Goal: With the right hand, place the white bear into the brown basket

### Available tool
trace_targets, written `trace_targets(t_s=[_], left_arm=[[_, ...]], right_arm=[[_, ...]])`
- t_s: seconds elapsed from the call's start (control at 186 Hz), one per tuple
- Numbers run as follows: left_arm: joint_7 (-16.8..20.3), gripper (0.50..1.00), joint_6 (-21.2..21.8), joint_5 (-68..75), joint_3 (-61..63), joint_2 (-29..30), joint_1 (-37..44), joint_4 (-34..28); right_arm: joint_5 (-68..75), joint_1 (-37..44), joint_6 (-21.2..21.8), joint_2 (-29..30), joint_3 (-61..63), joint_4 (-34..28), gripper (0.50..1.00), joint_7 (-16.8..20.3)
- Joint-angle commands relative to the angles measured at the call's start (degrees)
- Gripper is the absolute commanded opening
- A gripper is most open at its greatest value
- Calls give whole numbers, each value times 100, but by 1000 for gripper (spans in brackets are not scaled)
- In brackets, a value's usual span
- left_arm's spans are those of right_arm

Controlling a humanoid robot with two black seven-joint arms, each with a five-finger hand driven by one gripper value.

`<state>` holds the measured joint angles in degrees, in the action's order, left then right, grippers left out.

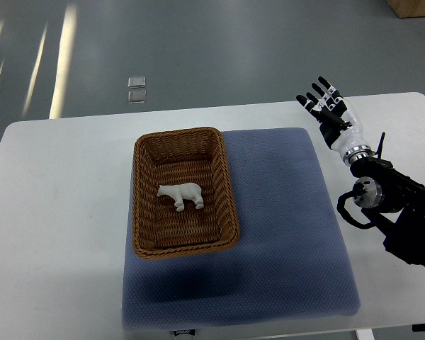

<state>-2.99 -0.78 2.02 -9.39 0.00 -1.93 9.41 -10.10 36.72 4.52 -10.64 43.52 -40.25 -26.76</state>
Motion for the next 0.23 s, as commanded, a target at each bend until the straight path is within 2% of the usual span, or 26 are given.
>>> trace_targets(t_s=[0.0, 0.14, 0.22], left_arm=[[0, 1000, -2, 0, -1, 0, 0, 0], [0, 1000, -10, 0, -10, 0, 0, 8], [0, 1000, -19, 0, -10, 0, 0, 8]], right_arm=[[8, -78, 409, -26, 16, 0, 926, -13], [0, -157, 883, -44, 16, 0, 926, -22], [8, -174, 954, -35, 16, 9, 926, -31]])
